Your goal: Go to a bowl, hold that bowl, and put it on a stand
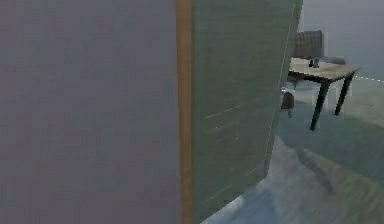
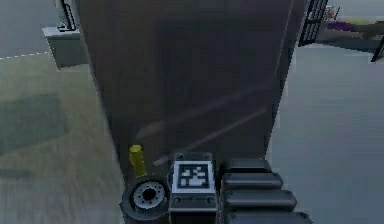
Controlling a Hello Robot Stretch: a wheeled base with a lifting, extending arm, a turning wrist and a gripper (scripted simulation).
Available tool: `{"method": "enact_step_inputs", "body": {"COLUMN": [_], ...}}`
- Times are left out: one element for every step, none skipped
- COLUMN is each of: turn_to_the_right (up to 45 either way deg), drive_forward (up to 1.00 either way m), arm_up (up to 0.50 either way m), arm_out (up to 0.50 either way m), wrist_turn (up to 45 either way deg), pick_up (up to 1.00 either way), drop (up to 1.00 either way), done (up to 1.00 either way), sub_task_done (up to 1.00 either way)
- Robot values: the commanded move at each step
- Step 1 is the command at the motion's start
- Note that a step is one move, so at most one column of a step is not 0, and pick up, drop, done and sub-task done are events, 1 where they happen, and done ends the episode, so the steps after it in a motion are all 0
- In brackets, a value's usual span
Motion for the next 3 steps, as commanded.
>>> {"method": "enact_step_inputs", "body": {"turn_to_the_right": [0.0, 45.0, 6.0], "drive_forward": [0.55, 0.0, 0.0], "arm_up": [0.0, 0.0, 0.0], "arm_out": [0.0, 0.0, 0.0], "wrist_turn": [0.0, 0.0, 0.0], "pick_up": [0.0, 0.0, 0.0], "drop": [0.0, 0.0, 0.0], "done": [0.0, 0.0, 0.0], "sub_task_done": [0.0, 0.0, 0.0]}}
